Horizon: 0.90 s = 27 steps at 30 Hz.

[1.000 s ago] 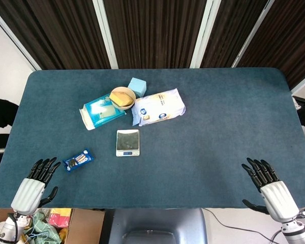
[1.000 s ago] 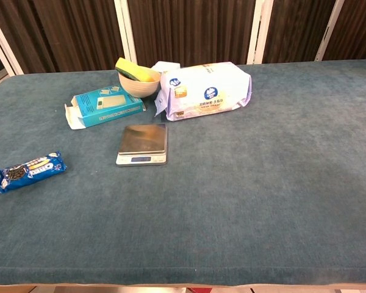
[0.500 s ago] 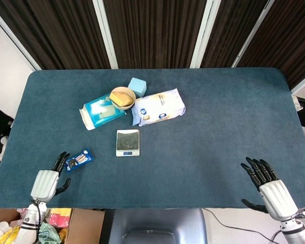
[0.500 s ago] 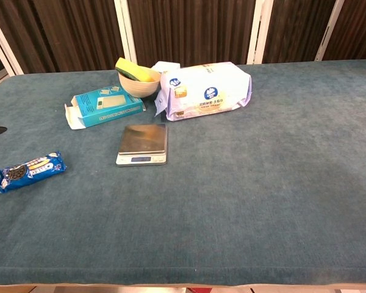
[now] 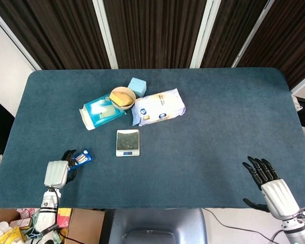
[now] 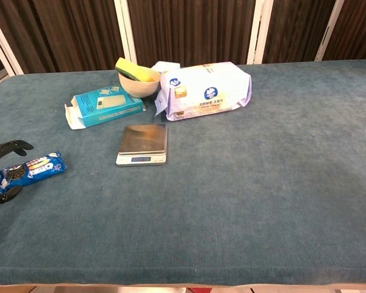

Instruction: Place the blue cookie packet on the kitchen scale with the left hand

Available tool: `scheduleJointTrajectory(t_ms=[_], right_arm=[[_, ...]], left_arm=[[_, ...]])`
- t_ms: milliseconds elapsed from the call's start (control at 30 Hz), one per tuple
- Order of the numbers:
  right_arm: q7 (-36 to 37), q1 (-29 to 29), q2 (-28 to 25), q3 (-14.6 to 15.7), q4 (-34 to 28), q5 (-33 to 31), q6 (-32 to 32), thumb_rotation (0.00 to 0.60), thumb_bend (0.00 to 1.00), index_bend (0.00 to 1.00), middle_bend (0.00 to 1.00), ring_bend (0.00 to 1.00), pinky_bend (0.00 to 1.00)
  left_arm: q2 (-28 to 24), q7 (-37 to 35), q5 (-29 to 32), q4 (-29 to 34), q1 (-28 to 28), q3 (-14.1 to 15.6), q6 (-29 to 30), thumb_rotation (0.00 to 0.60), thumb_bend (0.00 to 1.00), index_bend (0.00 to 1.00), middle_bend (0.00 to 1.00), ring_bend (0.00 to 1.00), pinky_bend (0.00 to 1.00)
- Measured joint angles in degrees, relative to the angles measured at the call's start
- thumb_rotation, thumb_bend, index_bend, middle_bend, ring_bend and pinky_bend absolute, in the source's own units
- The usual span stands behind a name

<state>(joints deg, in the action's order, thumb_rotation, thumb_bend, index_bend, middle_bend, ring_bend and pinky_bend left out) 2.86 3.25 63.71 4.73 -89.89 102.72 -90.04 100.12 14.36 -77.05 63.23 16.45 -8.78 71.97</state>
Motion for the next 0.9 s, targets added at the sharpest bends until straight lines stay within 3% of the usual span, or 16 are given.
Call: scheduleJointTrajectory(t_ms=[100, 233, 467, 900], right_arm=[[0.2, -0.1, 0.0, -0.1, 0.1, -0.1, -0.2, 0.6, 0.17, 0.0, 0.0, 0.0, 0.0], [0.2, 0.0, 0.0, -0.1, 0.1, -0.1, -0.1, 0.6, 0.17, 0.0, 0.0, 0.0, 0.0], [0.1, 0.1, 0.0, 0.0, 0.0, 0.0, 0.1, 0.6, 0.17, 0.0, 0.0, 0.0, 0.0], [0.9, 0.3, -0.4, 0.1, -0.1, -0.1, 0.6, 0.6, 0.17, 0.0, 0.0, 0.0, 0.0]], left_arm=[[0.6, -0.2, 1.0, -1.1, 0.4, -0.4, -0.5, 0.6, 0.35, 0.26, 0.28, 1.0, 1.0], [1.0, -1.2, 0.9, -1.9, 0.7, -0.5, -0.2, 0.6, 0.35, 0.39, 0.39, 1.0, 1.0], [2.6, -5.0, -1.0, -3.5, 1.4, -1.2, 3.6, 0.6, 0.38, 0.54, 0.57, 1.0, 1.0], [8.4, -5.8, -1.7, -2.6, 8.8, -6.5, 5.2, 0.6, 0.4, 0.55, 0.58, 1.0, 1.0]])
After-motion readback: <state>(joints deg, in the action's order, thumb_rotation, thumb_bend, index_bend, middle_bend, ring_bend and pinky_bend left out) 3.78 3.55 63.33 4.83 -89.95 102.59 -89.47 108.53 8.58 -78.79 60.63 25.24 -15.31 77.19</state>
